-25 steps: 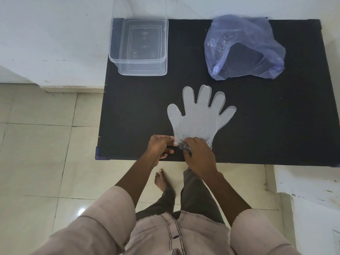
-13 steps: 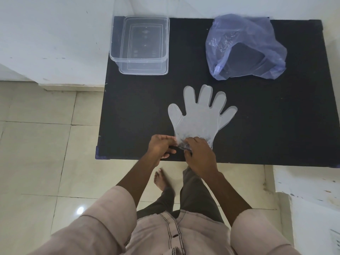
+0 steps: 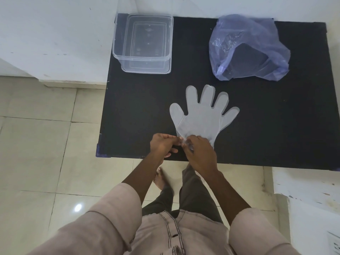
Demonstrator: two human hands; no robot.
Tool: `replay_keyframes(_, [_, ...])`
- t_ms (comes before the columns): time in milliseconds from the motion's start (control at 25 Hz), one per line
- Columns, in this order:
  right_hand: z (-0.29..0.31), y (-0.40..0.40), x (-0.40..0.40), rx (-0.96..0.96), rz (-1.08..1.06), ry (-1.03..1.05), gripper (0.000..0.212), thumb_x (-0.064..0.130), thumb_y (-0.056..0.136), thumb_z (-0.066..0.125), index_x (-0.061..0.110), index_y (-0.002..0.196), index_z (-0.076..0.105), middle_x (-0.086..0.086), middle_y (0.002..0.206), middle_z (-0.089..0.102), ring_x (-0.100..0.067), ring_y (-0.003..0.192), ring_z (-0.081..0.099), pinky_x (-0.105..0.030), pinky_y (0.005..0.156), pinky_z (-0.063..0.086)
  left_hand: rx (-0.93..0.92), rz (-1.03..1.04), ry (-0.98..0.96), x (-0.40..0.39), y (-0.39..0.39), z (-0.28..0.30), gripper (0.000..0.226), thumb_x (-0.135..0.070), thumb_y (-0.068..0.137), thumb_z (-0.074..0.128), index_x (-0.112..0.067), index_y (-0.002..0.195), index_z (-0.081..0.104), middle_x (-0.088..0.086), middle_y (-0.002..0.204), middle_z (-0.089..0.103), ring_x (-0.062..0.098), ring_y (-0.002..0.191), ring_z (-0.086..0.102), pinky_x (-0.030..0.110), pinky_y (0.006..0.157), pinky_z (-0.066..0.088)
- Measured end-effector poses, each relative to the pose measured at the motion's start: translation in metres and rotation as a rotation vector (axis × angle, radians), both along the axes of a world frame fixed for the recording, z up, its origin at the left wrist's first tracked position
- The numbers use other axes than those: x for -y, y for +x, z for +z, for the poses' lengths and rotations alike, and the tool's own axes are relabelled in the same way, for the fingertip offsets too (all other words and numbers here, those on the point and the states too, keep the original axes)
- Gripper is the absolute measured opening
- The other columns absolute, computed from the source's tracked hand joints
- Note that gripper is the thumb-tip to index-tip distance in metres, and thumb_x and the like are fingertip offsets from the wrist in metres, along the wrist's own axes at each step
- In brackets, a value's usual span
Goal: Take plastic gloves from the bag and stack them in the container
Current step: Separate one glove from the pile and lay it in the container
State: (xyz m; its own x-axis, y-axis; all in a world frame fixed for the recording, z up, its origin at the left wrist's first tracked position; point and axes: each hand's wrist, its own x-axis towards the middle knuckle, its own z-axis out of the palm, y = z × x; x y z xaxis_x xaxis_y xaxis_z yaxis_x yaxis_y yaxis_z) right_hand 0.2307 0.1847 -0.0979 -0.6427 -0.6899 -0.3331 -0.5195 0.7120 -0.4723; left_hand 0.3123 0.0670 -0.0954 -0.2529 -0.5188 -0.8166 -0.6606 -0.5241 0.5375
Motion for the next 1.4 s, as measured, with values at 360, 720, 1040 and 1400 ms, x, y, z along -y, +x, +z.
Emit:
replay_keyframes(360, [0.003,-0.006,0.015,-0.030,-0.086,-0.003,0.026,0.034,0.095,0.055,0.013,0.103,0.069,-0.006,0.102,0.074,-0.020,0.090,0.068,-0.031,0.087,0.051,0.014,-0.004,0.005,0.001,0.001,-0.004,0.018,-0.027,0.079,0.080,-0.013,0.090,0.077,0.004,0.085,0.078,0.013,0.057,0.068,0.024,0.052,0.047])
replay_keyframes(720, [0.016,-0.029,0.011,0.108,-0.239,-0.145,0.025,0.026,0.096,0.052,0.007,0.088,0.065,-0.006,0.083,0.067,-0.016,0.074,0.063,-0.028,0.073,0.056,0.031,-0.052,-0.171,-0.002,0.004,-0.003,0.011,-0.027,0.086,0.071,-0.018,0.081,0.075,0.005,0.086,0.078,0.012,0.053,0.064,0.024,0.053,0.052])
replay_keyframes(1040, [0.024,-0.047,0.012,0.099,-0.194,-0.202,0.021,0.024,0.096,0.056,0.005,0.091,0.064,-0.001,0.081,0.062,-0.010,0.071,0.056,-0.018,0.069,0.048,-0.084,-0.940,-1.240,-0.034,0.024,-0.008,0.055,-0.035,0.092,0.055,-0.009,0.140,0.043,0.016,0.147,0.049,0.036,0.136,0.045,0.052,0.113,0.032])
replay_keyframes(1400, [0.023,-0.054,0.010,0.036,-0.163,-0.177,0.024,0.028,0.096,0.054,0.006,0.094,0.065,-0.012,0.093,0.071,-0.012,0.076,0.058,-0.020,0.075,0.043,0.040,-1.289,-1.049,-0.040,0.034,-0.050,0.086,-0.068,0.094,0.026,-0.007,0.154,0.020,0.013,0.162,0.023,0.031,0.149,0.015,0.050,0.120,0.010])
